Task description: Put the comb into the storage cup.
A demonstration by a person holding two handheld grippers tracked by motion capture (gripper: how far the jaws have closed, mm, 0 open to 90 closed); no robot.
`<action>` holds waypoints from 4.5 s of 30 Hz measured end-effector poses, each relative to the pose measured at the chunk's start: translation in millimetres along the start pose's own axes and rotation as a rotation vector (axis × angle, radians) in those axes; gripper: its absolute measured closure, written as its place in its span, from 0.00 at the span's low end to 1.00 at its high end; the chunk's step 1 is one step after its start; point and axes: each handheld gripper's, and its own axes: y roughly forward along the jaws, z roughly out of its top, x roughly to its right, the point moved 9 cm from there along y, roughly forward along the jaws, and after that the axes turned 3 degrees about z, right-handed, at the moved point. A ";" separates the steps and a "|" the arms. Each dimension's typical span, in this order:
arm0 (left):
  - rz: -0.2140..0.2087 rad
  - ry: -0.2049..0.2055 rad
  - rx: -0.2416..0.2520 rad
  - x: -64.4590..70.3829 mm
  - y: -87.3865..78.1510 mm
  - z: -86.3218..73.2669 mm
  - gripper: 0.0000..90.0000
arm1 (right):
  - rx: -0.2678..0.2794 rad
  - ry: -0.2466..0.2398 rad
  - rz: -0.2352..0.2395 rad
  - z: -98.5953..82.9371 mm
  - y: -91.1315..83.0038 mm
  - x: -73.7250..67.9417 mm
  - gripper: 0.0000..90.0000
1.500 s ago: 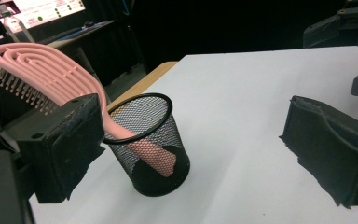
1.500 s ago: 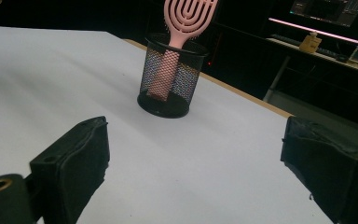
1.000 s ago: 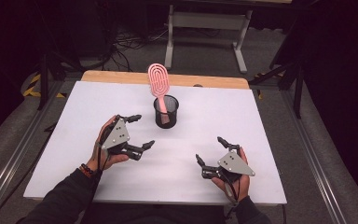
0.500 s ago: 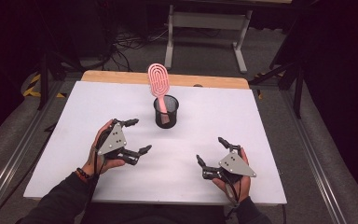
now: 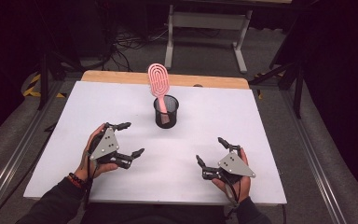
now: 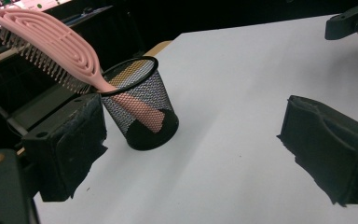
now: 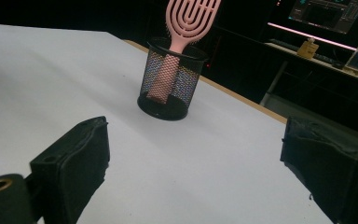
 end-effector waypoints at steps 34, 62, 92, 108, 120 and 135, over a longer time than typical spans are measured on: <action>0.042 -0.003 -0.042 -5.0 -30.6 -24.8 0.07 | -0.004 -0.009 -0.012 -0.7 -7.6 0.3 0.09; 0.112 -0.045 -0.111 -13.7 -64.5 -67.2 0.06 | -0.023 -0.004 -0.042 -9.5 -15.0 8.4 0.09; 0.133 -0.112 -0.144 -15.6 -80.1 -91.8 0.07 | -0.004 0.026 -0.019 -10.9 -15.9 10.1 0.07; 0.107 -0.098 -0.130 -11.8 -78.6 -87.9 0.07 | -0.005 0.011 -0.013 -7.9 -14.3 3.3 0.08; 0.099 -0.092 -0.123 -11.8 -75.2 -85.9 0.07 | -0.013 0.013 -0.015 -10.0 -16.2 2.6 0.08; 0.098 -0.080 -0.117 -13.2 -71.7 -83.2 0.07 | -0.021 0.018 -0.050 -12.7 -23.7 10.9 0.08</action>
